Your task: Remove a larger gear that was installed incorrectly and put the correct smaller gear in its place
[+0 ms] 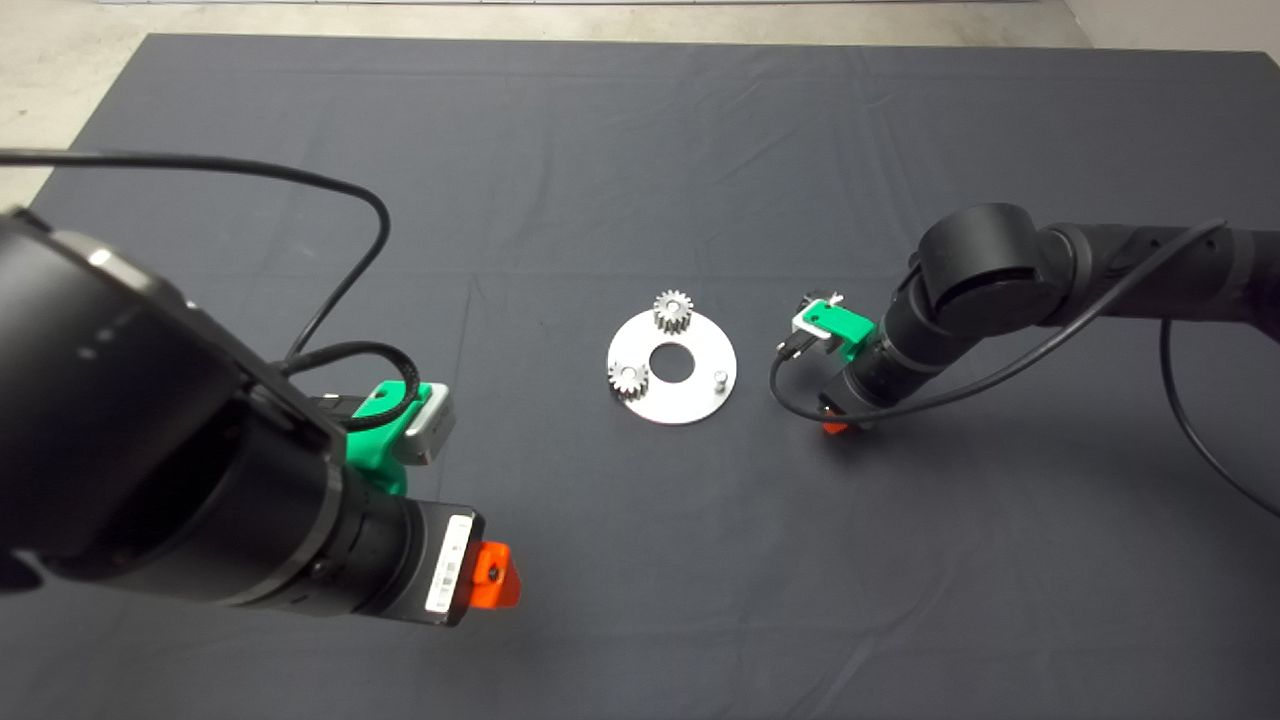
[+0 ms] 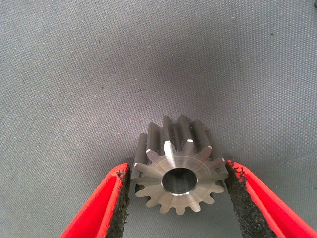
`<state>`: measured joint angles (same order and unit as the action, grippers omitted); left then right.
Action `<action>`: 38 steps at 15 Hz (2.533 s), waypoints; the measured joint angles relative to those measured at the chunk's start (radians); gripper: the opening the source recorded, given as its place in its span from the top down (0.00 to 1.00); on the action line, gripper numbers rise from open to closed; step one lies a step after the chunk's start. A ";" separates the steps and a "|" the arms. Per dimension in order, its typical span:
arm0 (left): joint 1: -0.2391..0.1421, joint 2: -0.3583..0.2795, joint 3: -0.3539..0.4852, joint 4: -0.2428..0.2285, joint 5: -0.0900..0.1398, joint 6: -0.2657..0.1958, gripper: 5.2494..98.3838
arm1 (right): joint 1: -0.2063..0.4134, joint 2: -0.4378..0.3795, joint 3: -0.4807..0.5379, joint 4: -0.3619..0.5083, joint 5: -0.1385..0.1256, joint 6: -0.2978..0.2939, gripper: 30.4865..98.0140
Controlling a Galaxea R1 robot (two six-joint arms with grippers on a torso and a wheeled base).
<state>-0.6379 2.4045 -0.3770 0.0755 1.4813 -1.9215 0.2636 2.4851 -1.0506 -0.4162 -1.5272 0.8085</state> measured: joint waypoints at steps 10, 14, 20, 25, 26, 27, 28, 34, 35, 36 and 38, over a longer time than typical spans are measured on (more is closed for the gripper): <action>0.000 0.000 0.000 0.000 0.000 0.000 0.01 | 0.000 0.000 0.000 0.000 0.000 0.000 0.83; 0.000 0.000 0.000 0.000 0.000 0.000 0.01 | 0.000 0.000 0.000 0.000 0.000 0.000 0.84; 0.000 0.000 0.000 0.000 0.000 0.000 0.01 | 0.000 0.000 0.000 0.000 0.000 0.001 0.87; 0.000 0.000 0.000 0.000 0.000 0.000 0.01 | 0.034 0.026 0.000 0.005 -0.002 0.004 0.88; 0.000 0.000 0.000 0.000 0.000 0.000 0.01 | 0.058 0.037 0.000 0.010 -0.002 0.004 0.88; 0.000 0.000 0.000 0.000 0.000 0.000 0.01 | 0.088 0.049 0.000 0.019 -0.002 0.004 0.88; 0.000 0.000 0.000 0.000 0.000 0.000 0.01 | 0.125 0.061 -0.002 0.029 -0.002 0.005 0.88; 0.000 0.000 0.000 0.000 0.000 0.000 0.01 | 0.240 0.226 -0.182 0.178 -0.003 0.004 0.88; 0.000 0.000 0.000 0.000 0.000 0.000 0.01 | 0.250 0.256 -0.207 0.201 -0.002 0.004 0.88; 0.000 0.000 0.000 0.000 0.001 0.000 0.01 | 0.258 0.283 -0.228 0.222 -0.002 0.004 0.88; 0.000 0.000 0.000 0.000 0.000 0.000 0.01 | 0.267 0.332 -0.270 0.246 -0.002 0.004 0.88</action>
<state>-0.6374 2.4045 -0.3770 0.0755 1.4817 -1.9219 0.5304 2.8167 -1.3205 -0.1697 -1.5289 0.8126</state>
